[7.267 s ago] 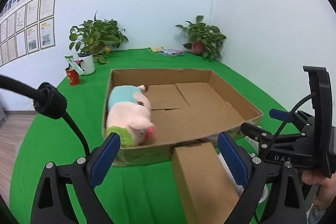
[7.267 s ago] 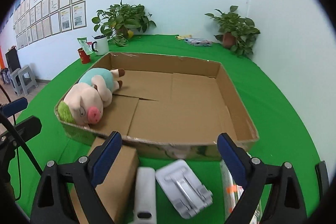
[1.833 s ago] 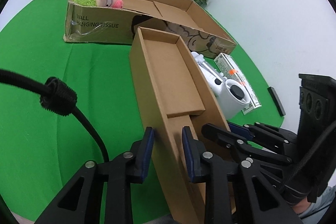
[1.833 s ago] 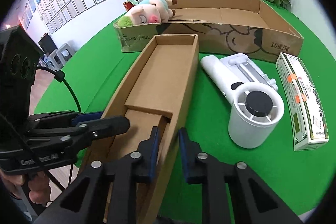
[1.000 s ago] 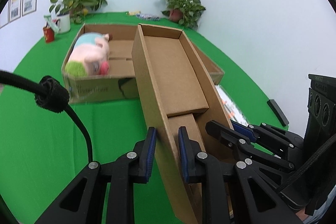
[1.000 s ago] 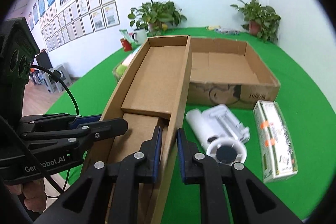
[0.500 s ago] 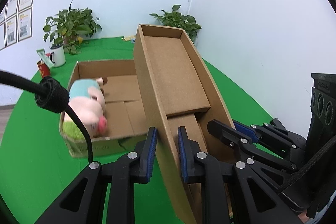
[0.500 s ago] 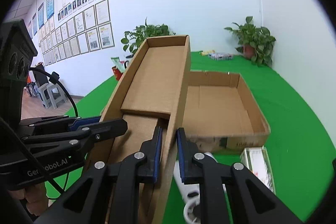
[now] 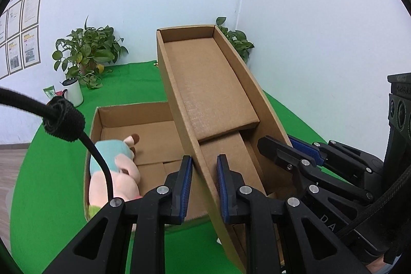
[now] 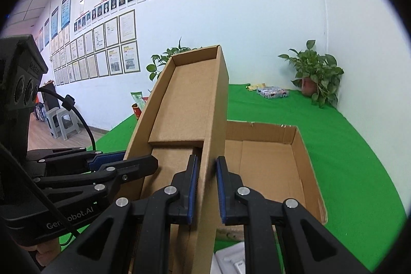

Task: Organize objects
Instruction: 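Carry the long cardboard box with the right gripper over the open box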

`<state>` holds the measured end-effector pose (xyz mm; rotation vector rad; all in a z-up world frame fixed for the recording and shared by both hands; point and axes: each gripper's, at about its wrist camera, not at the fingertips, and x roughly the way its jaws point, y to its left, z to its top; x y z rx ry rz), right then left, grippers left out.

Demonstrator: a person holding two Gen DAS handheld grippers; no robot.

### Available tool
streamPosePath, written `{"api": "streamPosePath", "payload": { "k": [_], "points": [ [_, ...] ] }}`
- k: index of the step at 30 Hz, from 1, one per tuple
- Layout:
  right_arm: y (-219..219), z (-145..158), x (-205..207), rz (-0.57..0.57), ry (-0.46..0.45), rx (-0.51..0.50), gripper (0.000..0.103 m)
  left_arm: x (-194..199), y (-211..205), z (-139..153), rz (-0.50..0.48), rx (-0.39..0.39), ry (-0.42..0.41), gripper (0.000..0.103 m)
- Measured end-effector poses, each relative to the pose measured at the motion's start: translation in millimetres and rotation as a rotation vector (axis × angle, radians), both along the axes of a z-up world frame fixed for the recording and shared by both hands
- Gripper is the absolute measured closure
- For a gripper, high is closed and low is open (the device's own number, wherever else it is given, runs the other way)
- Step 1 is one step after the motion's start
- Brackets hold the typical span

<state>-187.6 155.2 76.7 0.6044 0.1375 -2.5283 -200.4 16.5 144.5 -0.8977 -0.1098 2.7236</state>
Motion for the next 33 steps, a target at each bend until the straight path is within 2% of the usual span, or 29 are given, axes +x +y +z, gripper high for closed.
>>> {"api": "streamPosePath", "payload": {
  "k": [8,13,19,23,26,28,33],
  "points": [
    [-18.5,7.0,-37.1,0.015,-0.027,-0.018,0.090,-64.6,-18.5,20.8,0.033,-0.044,0.010,0.088],
    [-33.1,-8.3,-66.8,0.038,-0.098,-0.015,0.090,-107.5,-30.4,10.0,0.060,-0.060,-0.034,0.088],
    [-47.0,-42.9,-96.8,0.059,-0.177,-0.032,0.090,-147.6,-40.5,-32.8,0.089,-0.097,-0.117,0.088],
    [-58.8,-75.2,-111.5,0.063,-0.246,-0.016,0.091,-164.6,-46.8,-79.4,0.110,-0.138,-0.194,0.089],
    [-65.0,-95.6,-119.7,0.053,-0.317,0.001,0.091,-160.9,-50.6,-117.3,0.116,-0.155,-0.240,0.089],
    [-68.2,-104.6,-120.7,0.051,-0.330,0.020,0.091,-161.1,-49.6,-136.3,0.120,-0.171,-0.261,0.090],
    [-70.8,-126.7,-128.8,0.060,-0.413,0.045,0.091,-160.9,-48.3,-171.2,0.123,-0.235,-0.294,0.091]
  ]
}}
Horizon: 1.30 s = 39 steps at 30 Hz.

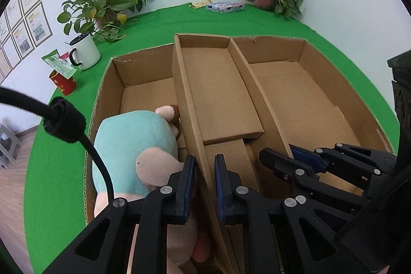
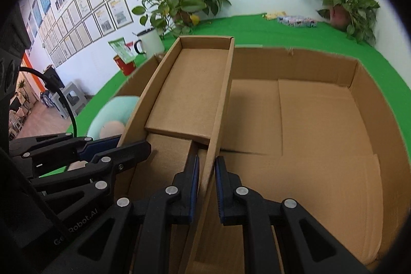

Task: Organize objects
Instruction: 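Carry the long cardboard box with the right gripper over the open box, then lower the long box into the open box beside the pig and release, then withdraw from the box and reach the right gripper to the white hair dryer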

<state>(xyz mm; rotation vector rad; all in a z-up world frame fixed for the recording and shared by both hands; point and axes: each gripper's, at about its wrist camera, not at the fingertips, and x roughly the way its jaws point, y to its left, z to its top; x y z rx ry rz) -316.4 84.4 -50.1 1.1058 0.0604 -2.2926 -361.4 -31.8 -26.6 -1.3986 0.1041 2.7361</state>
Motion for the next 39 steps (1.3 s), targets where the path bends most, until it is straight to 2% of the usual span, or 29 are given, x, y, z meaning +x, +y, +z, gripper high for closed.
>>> {"api": "streamPosePath", "payload": {
  "k": [4,7,16,19,23,25,27,28,29,30,31,34,39],
  "points": [
    [3.2,-4.6,-4.5,0.010,-0.027,-0.005,0.092,-3.3,2.4,-3.7,0.007,-0.007,-0.008,0.089],
    [6.1,-6.3,-7.4,0.017,-0.037,0.007,0.093,-3.5,0.3,-0.4,0.005,0.017,-0.018,0.086],
    [-2.9,-11.7,-10.5,0.037,-0.059,0.085,0.093,31.6,-14.7,29.4,0.023,0.059,0.023,0.087],
    [-8.6,-10.6,-10.2,0.059,-0.077,0.082,0.091,42.8,-19.6,34.0,0.018,0.075,0.036,0.087],
    [-14.0,-11.0,-6.8,0.073,-0.050,0.112,0.089,56.4,-20.2,37.3,0.001,0.088,0.045,0.087],
    [-10.9,-10.5,-7.2,0.080,-0.057,0.093,0.087,62.5,-19.0,39.8,-0.001,0.088,0.053,0.087],
    [-3.1,-6.2,-6.3,0.073,-0.060,0.075,0.079,69.5,-17.9,42.7,-0.001,0.090,0.064,0.086],
    [2.8,-0.5,-3.9,0.051,-0.038,0.068,0.063,72.6,-17.4,44.0,-0.001,0.089,0.069,0.082],
    [11.1,7.8,0.9,0.023,0.000,0.054,0.037,77.7,-17.2,46.1,0.001,0.084,0.078,0.077],
    [20.5,17.5,7.9,0.002,0.044,0.032,0.025,82.3,-16.9,47.6,0.005,0.077,0.087,0.064],
    [28.9,26.9,15.9,-0.011,0.090,0.017,0.019,85.3,-16.1,48.3,0.012,0.069,0.095,0.052],
    [50.2,49.0,45.4,-0.028,0.213,0.043,0.019,101.5,-15.7,53.8,0.031,0.028,0.142,0.037],
    [74.6,63.7,98.7,-0.008,0.318,0.062,0.019,130.6,0.5,60.4,0.011,0.010,0.190,0.032]
  ]
}}
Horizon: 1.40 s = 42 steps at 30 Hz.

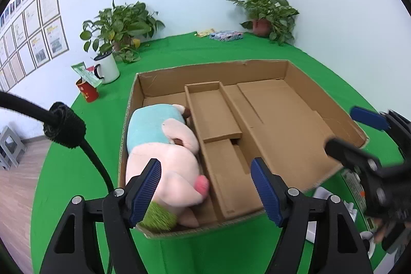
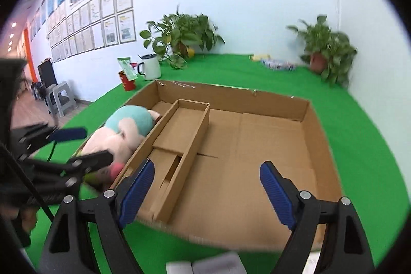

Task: Organize objects
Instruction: 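Withdraw from the box and reach the right gripper to the white hair dryer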

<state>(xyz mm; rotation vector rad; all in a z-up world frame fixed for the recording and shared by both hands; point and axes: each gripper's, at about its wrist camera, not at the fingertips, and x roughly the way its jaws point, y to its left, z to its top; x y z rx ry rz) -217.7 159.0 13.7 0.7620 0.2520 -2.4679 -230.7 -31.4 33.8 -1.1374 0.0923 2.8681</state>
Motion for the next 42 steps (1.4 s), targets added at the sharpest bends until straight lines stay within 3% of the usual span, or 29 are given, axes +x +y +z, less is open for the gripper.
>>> {"api": "streamPosePath", "payload": {
  "k": [5,7,9,19,21,25,26,27,28,29,30,31,32,33,34,35,36,37,39,42],
  "points": [
    [16.5,-8.7,34.6,-0.029,0.000,0.013,0.019,33.9,21.4,7.0,0.008,0.011,0.043,0.031],
    [24.6,-14.0,46.1,-0.040,0.007,0.030,0.019,49.0,29.3,8.3,0.016,0.015,0.073,0.018],
    [33.0,-20.5,56.2,-0.051,-0.004,0.036,0.019,64.1,33.9,8.2,0.031,0.036,0.105,0.012],
    [61.3,-31.2,85.7,-0.066,-0.012,0.033,0.019,117.8,35.1,8.3,0.063,0.148,0.182,0.006],
    [65.9,-30.7,89.0,-0.080,-0.009,0.020,0.019,129.2,38.4,9.3,0.069,0.139,0.209,0.001],
    [72.0,-33.5,90.2,-0.101,-0.030,-0.007,0.020,144.1,44.0,13.3,0.091,0.096,0.249,0.001],
    [74.3,-34.1,89.8,-0.107,-0.039,-0.019,0.026,146.4,44.6,13.8,0.099,0.089,0.256,0.001],
    [76.4,-34.1,90.5,-0.119,-0.038,-0.025,0.035,149.5,45.9,14.1,0.098,0.089,0.264,0.005],
    [78.9,-34.5,91.2,-0.138,-0.036,-0.024,0.057,152.1,46.6,14.5,0.092,0.091,0.272,0.025],
    [82.0,-35.3,91.5,-0.159,-0.031,-0.017,0.071,153.3,47.0,14.6,0.084,0.092,0.271,0.042],
    [85.6,-35.8,91.3,-0.165,-0.033,-0.020,0.071,152.4,47.7,13.4,0.071,0.090,0.249,0.073],
    [89.3,-36.5,91.3,-0.156,-0.042,-0.032,0.071,149.7,47.5,11.7,0.060,0.096,0.221,0.084],
    [94.1,-37.0,91.0,-0.139,-0.055,-0.050,0.068,147.8,46.1,8.2,0.046,0.114,0.196,0.084],
    [98.1,-38.0,91.0,-0.128,-0.063,-0.056,0.061,146.1,44.5,4.7,0.031,0.135,0.178,0.083],
    [101.8,-39.6,92.0,-0.122,-0.065,-0.057,0.031,144.5,43.4,2.3,0.028,0.149,0.165,0.073],
    [106.0,-41.2,93.5,-0.116,-0.062,-0.059,0.014,142.3,40.6,-2.1,0.028,0.173,0.137,0.061],
    [109.8,-43.1,95.5,-0.119,-0.056,-0.053,0.014,140.1,37.5,-6.1,0.029,0.202,0.119,0.030],
    [112.2,-45.6,96.8,-0.124,-0.058,-0.039,0.014,140.5,34.6,-8.8,0.024,0.232,0.114,0.015],
    [115.0,-53.8,96.3,-0.108,-0.097,-0.017,0.014,140.9,32.2,-13.8,0.011,0.266,0.105,0.014],
    [114.5,-64.7,103.1,-0.060,-0.121,0.018,0.014,141.8,34.1,-22.9,0.042,0.201,0.096,0.014]
  ]
}}
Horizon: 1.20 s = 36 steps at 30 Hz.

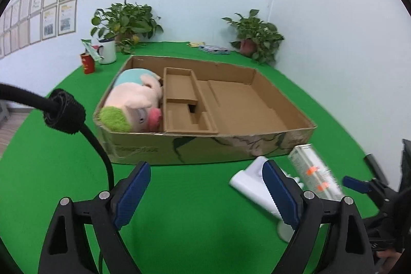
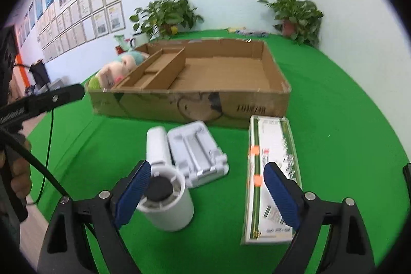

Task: Organize objects
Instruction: 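Withdraw from the box and reach the right gripper to the white hair dryer, then close the right gripper on the hair dryer head and lift it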

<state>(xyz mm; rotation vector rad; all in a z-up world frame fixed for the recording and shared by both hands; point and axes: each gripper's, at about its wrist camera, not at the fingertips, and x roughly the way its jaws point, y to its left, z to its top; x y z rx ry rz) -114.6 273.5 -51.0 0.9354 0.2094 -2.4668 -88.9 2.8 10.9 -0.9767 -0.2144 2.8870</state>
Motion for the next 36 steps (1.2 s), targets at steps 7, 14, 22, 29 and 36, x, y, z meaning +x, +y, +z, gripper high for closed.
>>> {"api": "streamPosePath", "payload": {
  "k": [7,14,22,29,36],
  "points": [
    [-17.7,-18.4,20.0,0.093,0.002,0.040,0.013,7.1,0.4,-21.9,-0.046,0.028,-0.054,0.014],
    [-35.9,-26.4,12.1,0.102,-0.040,0.059,0.020,7.5,0.6,-35.5,-0.064,0.064,-0.104,0.014],
    [-46.9,-29.6,21.2,0.113,-0.116,0.007,0.047,2.4,-10.4,-53.6,-0.044,0.093,-0.155,0.014],
    [-48.3,-35.4,25.5,0.169,-0.397,-0.269,0.047,-6.6,-12.8,-68.7,-0.071,0.151,-0.210,0.014],
    [-25.2,-49.3,11.3,0.147,-0.611,-0.455,0.047,-15.6,2.3,-76.0,-0.117,0.175,-0.246,0.016]
  ]
}}
